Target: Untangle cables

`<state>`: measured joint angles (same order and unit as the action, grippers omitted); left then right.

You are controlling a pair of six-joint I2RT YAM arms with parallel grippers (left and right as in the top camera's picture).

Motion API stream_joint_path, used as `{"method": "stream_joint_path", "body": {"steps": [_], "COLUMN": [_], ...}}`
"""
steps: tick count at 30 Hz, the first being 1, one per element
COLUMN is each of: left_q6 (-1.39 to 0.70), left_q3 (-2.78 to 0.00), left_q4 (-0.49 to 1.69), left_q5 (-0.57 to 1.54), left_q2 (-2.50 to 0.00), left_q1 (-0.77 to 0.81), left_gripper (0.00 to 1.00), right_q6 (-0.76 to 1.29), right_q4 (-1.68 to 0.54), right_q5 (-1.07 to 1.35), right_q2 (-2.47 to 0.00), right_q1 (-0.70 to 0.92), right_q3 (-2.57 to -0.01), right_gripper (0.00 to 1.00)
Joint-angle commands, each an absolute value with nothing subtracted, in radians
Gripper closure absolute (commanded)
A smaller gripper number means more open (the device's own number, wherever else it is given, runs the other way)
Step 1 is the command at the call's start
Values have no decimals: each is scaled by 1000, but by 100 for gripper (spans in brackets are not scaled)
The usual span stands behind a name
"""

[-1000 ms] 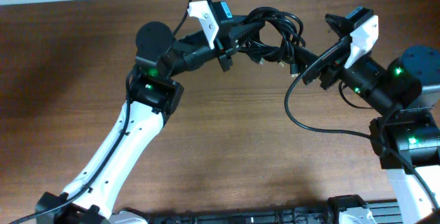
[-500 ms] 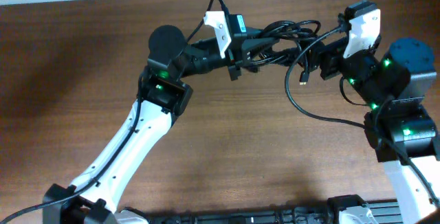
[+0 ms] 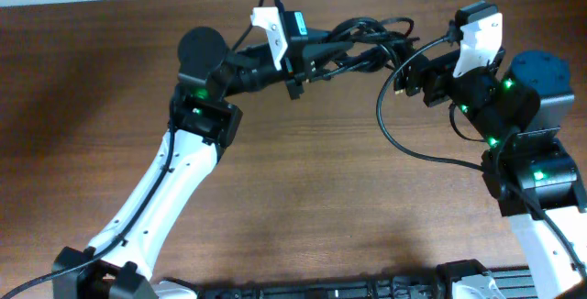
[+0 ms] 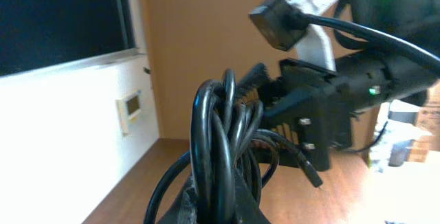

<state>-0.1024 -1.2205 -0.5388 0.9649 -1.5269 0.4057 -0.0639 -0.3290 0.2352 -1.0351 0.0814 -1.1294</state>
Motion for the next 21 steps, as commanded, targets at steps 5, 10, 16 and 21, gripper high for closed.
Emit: {"method": "stream_joint_path", "body": {"steps": [5, 10, 16, 21], "left_q6": [-119, -120, -120, -120], "left_q3": [-1233, -1234, -1234, -1234], "left_q4": [-567, -568, -567, -568], "left_q5": [890, 922, 1014, 1056], "left_q2": [-1488, -1488, -1488, -1488], "left_q1": [356, 342, 342, 365], "left_gripper": [100, 100, 100, 100], "right_q6": [-73, -73, -73, -73], "right_q4": [-342, -339, -273, -233], "right_q5": [416, 416, 416, 416], "right_q2": [-1047, -1044, -1044, -1044], "right_q1": [38, 38, 38, 38], "right_q3": [-1132, -1132, -1132, -1132], "right_gripper": [15, 15, 15, 15]}}
